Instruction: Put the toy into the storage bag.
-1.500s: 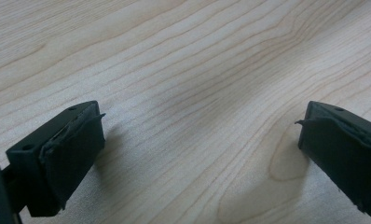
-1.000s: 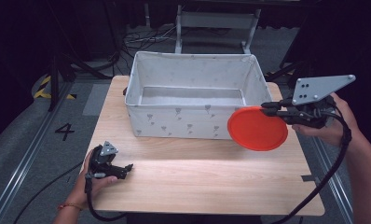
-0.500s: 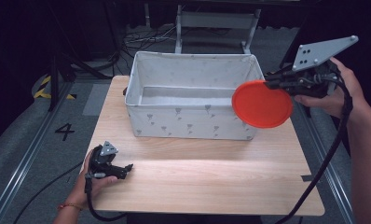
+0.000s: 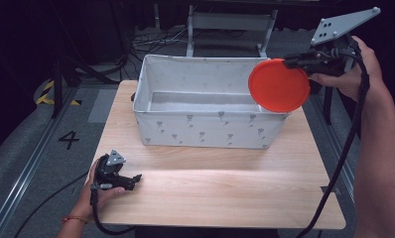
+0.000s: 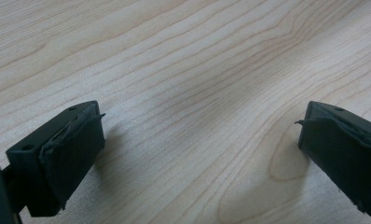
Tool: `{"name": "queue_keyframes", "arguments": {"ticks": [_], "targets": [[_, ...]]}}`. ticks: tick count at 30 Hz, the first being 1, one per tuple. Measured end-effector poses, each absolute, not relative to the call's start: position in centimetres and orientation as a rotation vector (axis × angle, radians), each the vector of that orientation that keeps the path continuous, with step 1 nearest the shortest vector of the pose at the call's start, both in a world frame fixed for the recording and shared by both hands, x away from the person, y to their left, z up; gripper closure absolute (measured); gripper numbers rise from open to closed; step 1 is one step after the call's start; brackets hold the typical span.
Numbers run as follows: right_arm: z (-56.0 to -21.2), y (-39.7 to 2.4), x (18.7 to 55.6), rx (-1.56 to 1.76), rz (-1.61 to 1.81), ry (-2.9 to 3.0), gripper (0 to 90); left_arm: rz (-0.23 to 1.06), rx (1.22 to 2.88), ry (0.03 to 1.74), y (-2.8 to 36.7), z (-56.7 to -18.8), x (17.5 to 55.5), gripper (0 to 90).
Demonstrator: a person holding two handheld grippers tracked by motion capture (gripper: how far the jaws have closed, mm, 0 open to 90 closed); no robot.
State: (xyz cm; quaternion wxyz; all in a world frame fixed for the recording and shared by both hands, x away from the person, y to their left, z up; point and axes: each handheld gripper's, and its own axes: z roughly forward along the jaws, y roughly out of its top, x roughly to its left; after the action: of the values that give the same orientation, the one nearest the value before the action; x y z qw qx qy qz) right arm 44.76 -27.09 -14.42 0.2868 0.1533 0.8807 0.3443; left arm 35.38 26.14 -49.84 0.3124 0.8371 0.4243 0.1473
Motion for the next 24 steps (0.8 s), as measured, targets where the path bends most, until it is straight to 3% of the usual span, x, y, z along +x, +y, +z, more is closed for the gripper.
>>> {"name": "queue_keyframes", "arguments": {"ticks": [24], "targets": [[-19.7, -25.8, 51.2, 0.448, 0.903, 2.435, 83.0, 0.391, 2.204, 1.12, 26.1, -49.9, 35.4, 0.6]]}}
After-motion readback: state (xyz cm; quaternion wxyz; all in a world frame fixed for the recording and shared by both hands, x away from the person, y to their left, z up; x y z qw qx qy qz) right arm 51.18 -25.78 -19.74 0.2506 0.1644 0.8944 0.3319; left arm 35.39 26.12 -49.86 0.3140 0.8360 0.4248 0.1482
